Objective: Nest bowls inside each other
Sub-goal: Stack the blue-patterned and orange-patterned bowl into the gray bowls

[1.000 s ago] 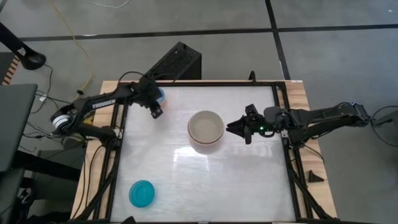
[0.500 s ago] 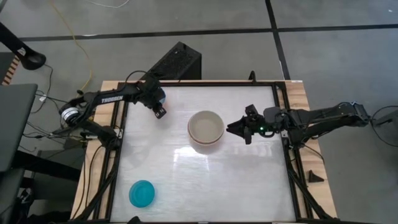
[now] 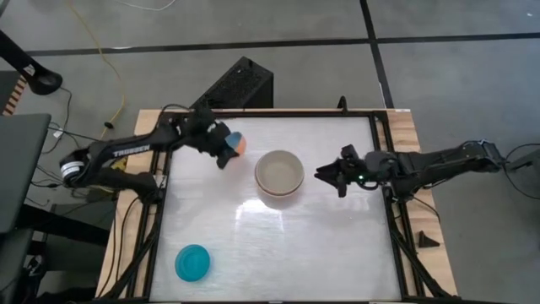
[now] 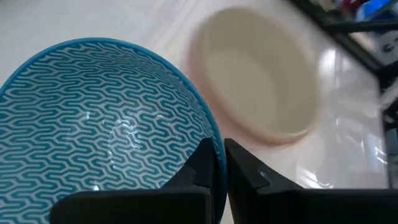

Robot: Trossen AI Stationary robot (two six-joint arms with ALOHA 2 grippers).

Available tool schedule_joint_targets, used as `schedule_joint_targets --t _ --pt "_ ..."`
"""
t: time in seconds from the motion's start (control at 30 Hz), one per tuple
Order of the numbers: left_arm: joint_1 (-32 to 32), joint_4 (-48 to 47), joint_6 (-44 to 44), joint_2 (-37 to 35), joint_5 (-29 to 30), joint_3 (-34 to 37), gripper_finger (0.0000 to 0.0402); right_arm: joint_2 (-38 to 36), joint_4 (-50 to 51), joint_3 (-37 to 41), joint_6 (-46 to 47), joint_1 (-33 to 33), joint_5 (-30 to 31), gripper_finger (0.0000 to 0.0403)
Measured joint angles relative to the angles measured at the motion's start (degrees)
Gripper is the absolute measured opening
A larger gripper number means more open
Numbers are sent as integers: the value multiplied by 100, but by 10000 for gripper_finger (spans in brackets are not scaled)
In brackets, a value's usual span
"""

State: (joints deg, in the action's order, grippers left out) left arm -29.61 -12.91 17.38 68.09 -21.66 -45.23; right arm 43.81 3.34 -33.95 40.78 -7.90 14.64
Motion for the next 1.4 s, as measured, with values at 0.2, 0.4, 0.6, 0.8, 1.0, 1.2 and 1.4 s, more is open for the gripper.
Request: schedule_joint_targets --t 0.2,0.4,0.6,0.8,1.0,1.2,1.4 --pt "1356 908 555 -42 1090 0 1 -1021 -1628 1304 124 -270 473 177" --pt "2054 1304 576 283 1794 -402 0 -1513 -2504 1848 126 -513 548 177" --pt "2388 470 -161 1486 1747 -1954 0 -1539 -2463 1849 92 -696 548 177" --pt "2582 -1906 -1151 3084 1997 -3991 0 -1579 -2456 1849 73 -880 523 177" --pt "2745 -3457 -1816 4216 2623 -5373 0 -1838 -2404 1849 -90 -1309 618 177" --pt "2867 -3625 -1841 4751 2844 -5630 0 -2286 -2184 1851 -338 -1803 1114 177" --pt "2862 -3595 -1833 4839 2912 -5630 5 -2709 -1737 1853 -394 -2297 1632 177"
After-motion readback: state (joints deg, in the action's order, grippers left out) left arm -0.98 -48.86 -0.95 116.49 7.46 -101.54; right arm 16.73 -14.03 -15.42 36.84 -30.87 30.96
